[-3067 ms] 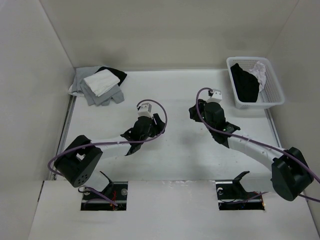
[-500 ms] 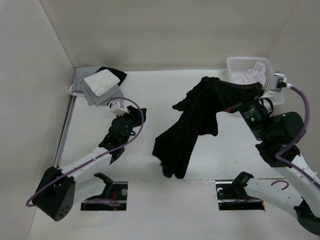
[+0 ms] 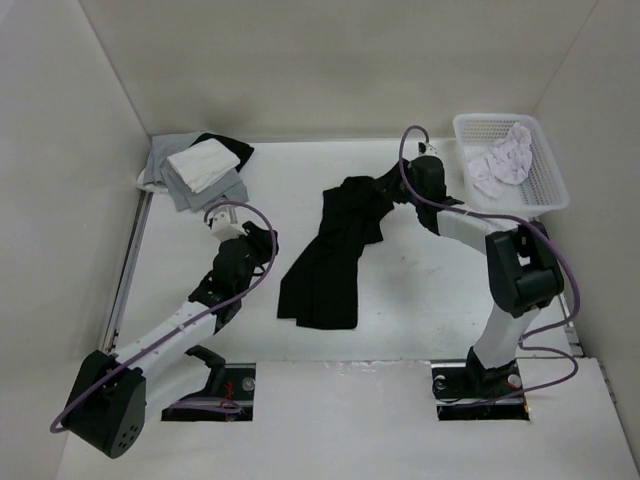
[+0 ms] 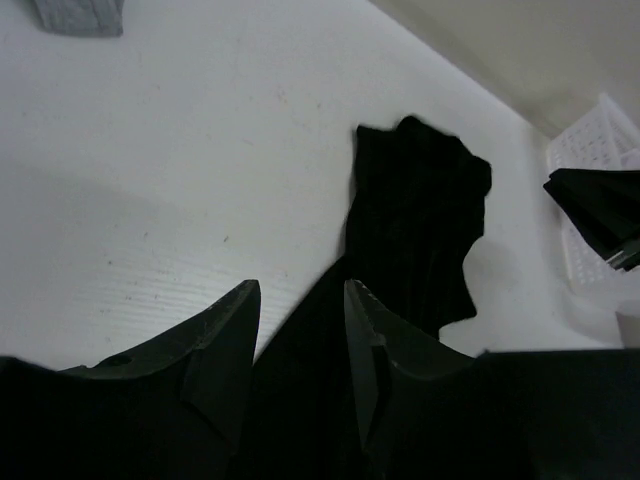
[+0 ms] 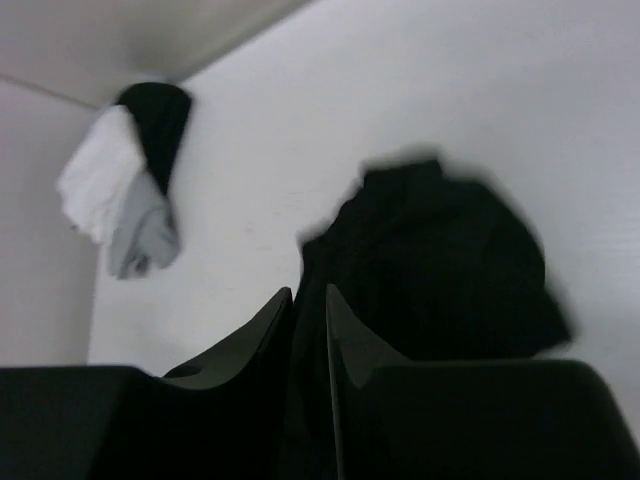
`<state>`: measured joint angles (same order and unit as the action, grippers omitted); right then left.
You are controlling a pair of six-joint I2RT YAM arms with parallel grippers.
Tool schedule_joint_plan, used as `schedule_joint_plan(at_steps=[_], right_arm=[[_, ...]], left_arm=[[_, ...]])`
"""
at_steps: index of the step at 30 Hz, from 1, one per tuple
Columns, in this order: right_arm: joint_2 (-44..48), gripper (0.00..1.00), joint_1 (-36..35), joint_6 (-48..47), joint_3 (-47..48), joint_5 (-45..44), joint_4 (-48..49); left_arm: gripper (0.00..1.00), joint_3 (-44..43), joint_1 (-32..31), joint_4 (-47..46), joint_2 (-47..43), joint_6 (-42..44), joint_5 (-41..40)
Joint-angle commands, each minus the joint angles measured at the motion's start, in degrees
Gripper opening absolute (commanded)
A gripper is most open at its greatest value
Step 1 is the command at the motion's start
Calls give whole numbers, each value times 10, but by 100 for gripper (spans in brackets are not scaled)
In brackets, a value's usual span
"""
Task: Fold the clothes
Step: Move the tank top to the center of the board, then flatten the tank top out
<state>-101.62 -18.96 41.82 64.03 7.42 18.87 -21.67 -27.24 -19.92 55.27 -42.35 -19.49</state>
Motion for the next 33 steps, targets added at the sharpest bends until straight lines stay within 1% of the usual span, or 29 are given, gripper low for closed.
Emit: schedule_joint_plan(at_steps=[1,3,4,5,6,7,8,9,10,11,13,15,19,23,29,30,31,33], right_arm=[[67,36,3,12,37,0,59],[98,41,-18,-8,-6,-13,45],[119,37,-31,-16,-41,-24,36],[135,28,-42,-19,-72,-33,31],[161,10,-61,-21,-122,-44,28],[171,4,-68,-22,-142,-46,27],[189,0,-84,-21,-178,-50,21],[201,0,-97,-20,-201,-53,15],[211,0,-106,-18,-217,-57,12],[229,1,-126,-15,-246,-73,6],[250,5,-156,-15,-280,-95,-4],[273,9,-206,-16,-318,-127,-26],[295,11,-242,-10,-349,-159,-32],[292,15,-254,2,-370,-166,-23],[279,28,-257,13,-386,-172,-9],[277,30,-257,16,-389,-175,-10],[272,33,-256,21,-393,-177,-15],[265,35,-256,26,-394,-171,-15]], left_arm=[[37,-4,-24,45,32,13,-6],[33,-4,-35,73,48,17,-6],[31,-2,-42,94,53,18,-6],[28,0,-46,108,56,17,-6],[25,1,-54,137,56,12,-2],[24,1,-58,154,54,9,-1],[24,1,-66,177,50,2,0],[24,-1,-85,222,42,-16,-5],[24,-2,-89,239,41,-21,-6],[24,-5,-96,279,33,-36,-7],[28,-9,-102,334,21,-61,-10],[33,-8,-121,395,-2,-107,2],[36,-18,-145,455,-11,-149,3],[40,-6,-163,450,-19,-172,12],[42,5,-176,405,11,-175,30],[40,7,-178,399,15,-175,31],[35,8,-178,391,24,-177,35],[25,6,-178,381,32,-172,38]])
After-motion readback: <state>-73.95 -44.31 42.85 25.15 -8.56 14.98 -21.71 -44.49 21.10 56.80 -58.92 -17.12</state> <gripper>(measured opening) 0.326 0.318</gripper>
